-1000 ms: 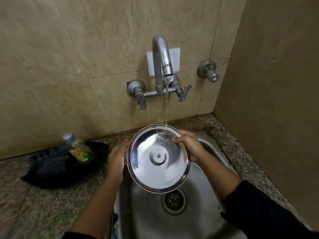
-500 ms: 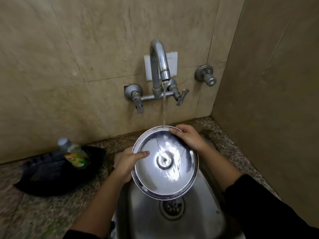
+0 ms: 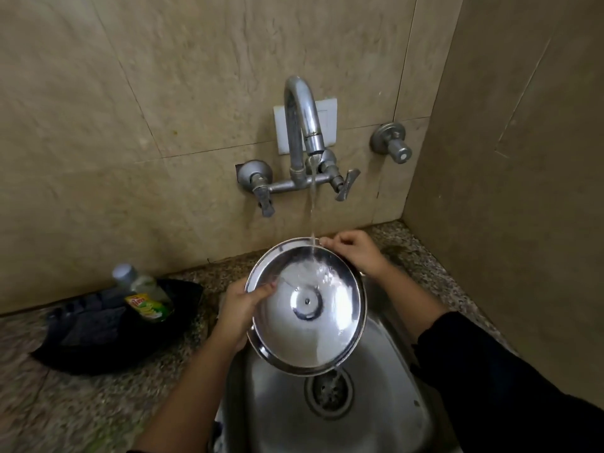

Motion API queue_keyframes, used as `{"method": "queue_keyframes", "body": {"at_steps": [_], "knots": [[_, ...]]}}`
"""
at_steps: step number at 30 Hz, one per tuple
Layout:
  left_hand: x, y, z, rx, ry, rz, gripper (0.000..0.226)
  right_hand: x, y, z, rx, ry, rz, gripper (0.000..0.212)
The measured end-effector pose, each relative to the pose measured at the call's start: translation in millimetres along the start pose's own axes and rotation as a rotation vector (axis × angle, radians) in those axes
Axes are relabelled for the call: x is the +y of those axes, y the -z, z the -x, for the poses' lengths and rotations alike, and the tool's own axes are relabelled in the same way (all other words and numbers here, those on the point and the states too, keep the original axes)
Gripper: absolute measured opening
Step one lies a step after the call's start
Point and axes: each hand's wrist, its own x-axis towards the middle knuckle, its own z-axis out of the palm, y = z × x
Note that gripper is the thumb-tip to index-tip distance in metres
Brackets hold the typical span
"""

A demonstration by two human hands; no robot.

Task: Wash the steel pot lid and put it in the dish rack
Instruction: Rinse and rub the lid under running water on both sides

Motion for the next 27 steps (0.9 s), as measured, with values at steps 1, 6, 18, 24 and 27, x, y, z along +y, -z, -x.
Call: {"method": "queue_keyframes", "body": {"at_steps": [1,6,18,24,27], "knots": [[-1.0,-0.8,2.1,0.002,0.006,0.016,0.013,2.0,-1.0,-0.1,0.062,-0.011,0.005,0.036],[17.1,-12.7,-3.8,-0.243,0.147,-0.005,0.018,-31.2,-26.5,7.7,-0.011,0.185,0.530,0.041],[20.6,-3.0,-15.9,-0.187,0.209,0.035,0.041,-32.8,-20.3,1.7,0.099,0.112,0.476,0.054],[15.8,-4.8,-13.7,-0.099,0.152,0.043,0.041,-54.5,-28.5,2.7,0.104,0.185,0.686,0.046],[4.8,-1.1,-9.2,0.034,0.159,0.163,0.055,-23.7,-25.3,12.7,0.391,0.157,0.884,0.028]]}}
